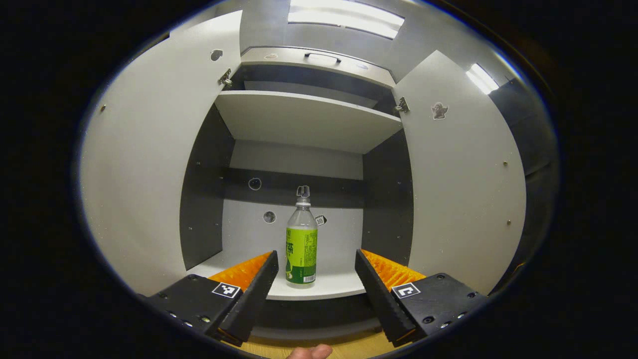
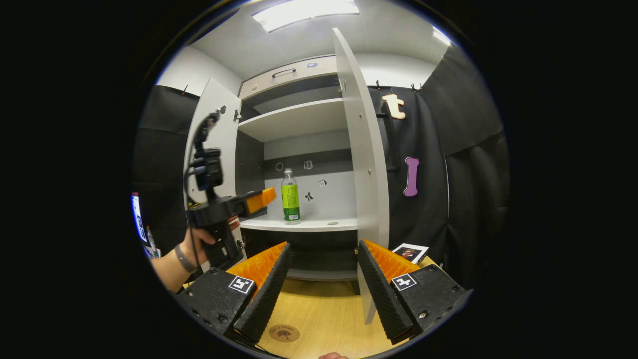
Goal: Grasp the bottle in the cabinet with the left hand and place it on the coaster, then close the right door with the right hand and the left door with the left hand.
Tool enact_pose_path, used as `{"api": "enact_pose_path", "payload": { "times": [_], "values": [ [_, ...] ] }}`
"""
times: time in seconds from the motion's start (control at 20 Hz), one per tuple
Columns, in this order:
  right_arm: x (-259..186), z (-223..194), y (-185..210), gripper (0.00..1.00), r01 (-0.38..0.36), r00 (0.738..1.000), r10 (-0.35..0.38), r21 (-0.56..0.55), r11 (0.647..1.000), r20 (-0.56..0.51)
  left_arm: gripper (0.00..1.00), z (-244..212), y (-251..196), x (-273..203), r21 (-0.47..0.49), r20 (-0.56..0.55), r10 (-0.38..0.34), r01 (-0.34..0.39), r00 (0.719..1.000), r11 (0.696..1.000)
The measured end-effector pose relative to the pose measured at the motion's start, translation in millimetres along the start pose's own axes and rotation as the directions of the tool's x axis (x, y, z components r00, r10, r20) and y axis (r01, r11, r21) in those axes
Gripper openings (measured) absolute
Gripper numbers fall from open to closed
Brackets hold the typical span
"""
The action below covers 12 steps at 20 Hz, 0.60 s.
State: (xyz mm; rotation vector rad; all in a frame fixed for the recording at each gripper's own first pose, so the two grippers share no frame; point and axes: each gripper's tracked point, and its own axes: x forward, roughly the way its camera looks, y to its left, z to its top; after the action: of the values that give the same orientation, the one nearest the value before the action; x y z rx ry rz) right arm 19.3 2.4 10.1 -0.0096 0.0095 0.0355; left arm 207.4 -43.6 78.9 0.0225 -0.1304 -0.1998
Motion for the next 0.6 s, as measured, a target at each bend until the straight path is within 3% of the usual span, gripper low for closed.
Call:
{"api": "enact_pose_path", "payload": {
  "times": [0.2, 0.5, 0.55, 0.6],
  "values": [
    [0.5, -2.6, 0.1, 0.82, 0.002, 1.000, -0.002, 0.015, 1.000, -0.004, 0.94, -12.3, 7.5, 46.9, -0.004, -0.037, -0.014, 0.014, 0.999, 1.000],
    [-0.3, -5.1, -1.6, 0.82, 0.011, 1.000, -0.011, 0.029, 1.000, -0.015, 0.94, -30.3, 29.5, 108.2, 0.046, -0.060, 0.037, -0.035, 0.997, 0.998],
    [0.7, -4.4, -3.2, 0.82, 0.015, 1.000, -0.015, 0.027, 1.000, -0.015, 0.89, -36.4, 32.2, 116.7, 0.042, -0.077, 0.042, -0.039, 0.996, 0.998],
    [0.5, -4.7, -3.3, 0.82, 0.020, 1.000, -0.019, 0.025, 0.999, -0.015, 0.94, -39.4, 36.3, 124.4, 0.040, -0.091, 0.047, -0.043, 0.995, 0.998]
  ]
}}
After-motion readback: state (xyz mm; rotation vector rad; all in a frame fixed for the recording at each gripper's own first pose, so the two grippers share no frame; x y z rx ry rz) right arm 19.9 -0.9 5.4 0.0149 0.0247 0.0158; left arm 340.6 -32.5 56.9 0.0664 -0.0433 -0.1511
